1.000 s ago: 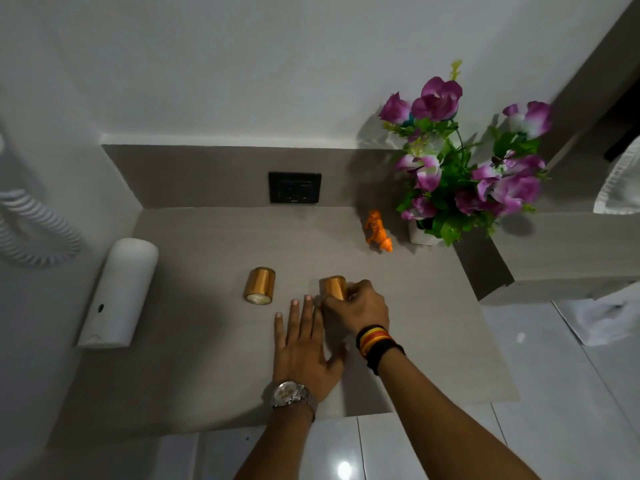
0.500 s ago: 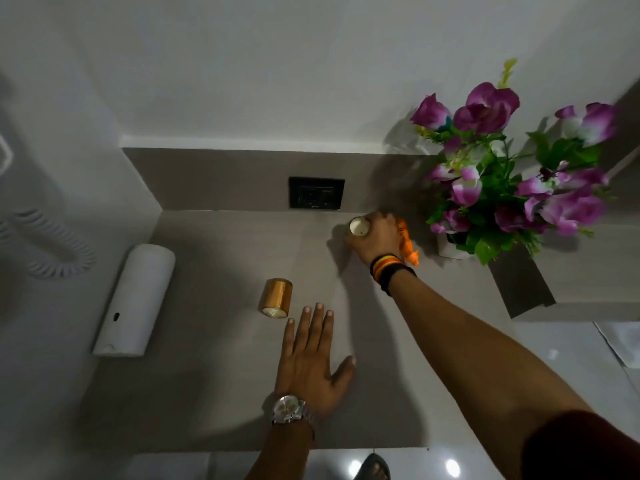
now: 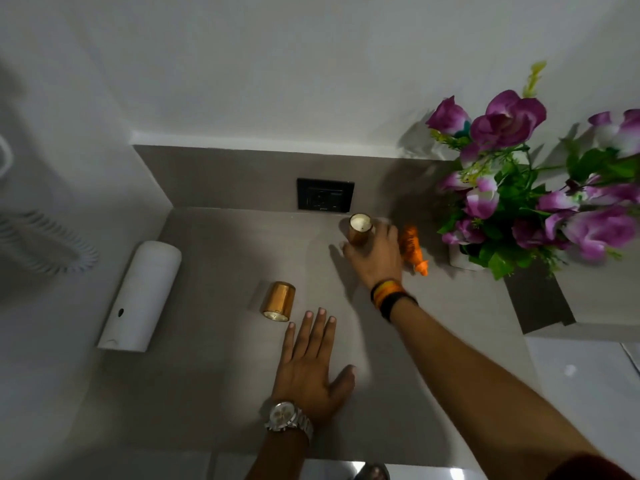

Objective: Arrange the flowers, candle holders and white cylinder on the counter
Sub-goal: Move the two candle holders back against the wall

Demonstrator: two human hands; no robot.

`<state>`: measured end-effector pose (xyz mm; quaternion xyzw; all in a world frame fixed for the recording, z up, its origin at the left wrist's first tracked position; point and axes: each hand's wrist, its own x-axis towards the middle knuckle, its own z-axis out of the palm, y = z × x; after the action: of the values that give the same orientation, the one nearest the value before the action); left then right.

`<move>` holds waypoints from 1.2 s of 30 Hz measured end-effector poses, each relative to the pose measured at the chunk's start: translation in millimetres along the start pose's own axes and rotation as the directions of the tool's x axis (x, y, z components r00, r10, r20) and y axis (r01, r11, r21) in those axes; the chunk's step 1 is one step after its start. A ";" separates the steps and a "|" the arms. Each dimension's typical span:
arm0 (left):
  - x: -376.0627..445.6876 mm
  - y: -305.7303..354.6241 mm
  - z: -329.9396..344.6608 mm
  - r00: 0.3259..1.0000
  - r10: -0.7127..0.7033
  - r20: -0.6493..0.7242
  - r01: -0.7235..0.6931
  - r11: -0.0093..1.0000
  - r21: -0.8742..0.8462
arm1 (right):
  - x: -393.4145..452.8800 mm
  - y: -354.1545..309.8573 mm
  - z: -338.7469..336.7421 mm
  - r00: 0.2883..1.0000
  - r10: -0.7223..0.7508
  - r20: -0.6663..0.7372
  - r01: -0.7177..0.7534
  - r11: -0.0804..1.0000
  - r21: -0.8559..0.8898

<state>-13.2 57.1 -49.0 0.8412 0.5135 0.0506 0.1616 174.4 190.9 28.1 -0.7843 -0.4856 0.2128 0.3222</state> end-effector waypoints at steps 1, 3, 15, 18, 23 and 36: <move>0.2 0.6 -1.3 1.000 -0.005 0.009 0.005 1.000 -0.007 | -22.7 7.2 2.9 0.998 -0.056 -0.007 0.056 0.998 -0.021; 1.0 1.6 -1.8 1.000 -0.007 0.013 0.007 1.000 0.001 | -68.3 27.7 11.7 0.987 -0.157 0.041 0.160 0.984 -0.080; 14.1 -28.3 -37.9 0.669 -0.621 -0.408 0.449 0.775 -0.444 | -122.1 72.2 41.1 0.945 -0.218 0.243 0.309 0.838 -0.450; 43.0 -43.6 -44.6 0.770 -0.564 -0.297 0.455 0.813 -0.365 | -121.9 73.4 41.4 0.943 -0.217 0.251 0.314 0.830 -0.461; 62.1 -52.1 -54.9 0.799 -0.563 -0.211 0.419 0.773 -0.475 | -120.6 73.9 42.5 0.947 -0.215 0.239 0.305 0.833 -0.461; 210.2 -83.8 -113.3 0.811 -0.528 -0.253 0.354 0.786 -0.507 | -117.9 76.9 45.0 0.948 -0.204 0.244 0.298 0.838 -0.458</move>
<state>-14.5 302.2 13.7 0.6095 0.6955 0.2868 0.2501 141.8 73.6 -55.8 -0.7460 -0.6502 0.1108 0.0918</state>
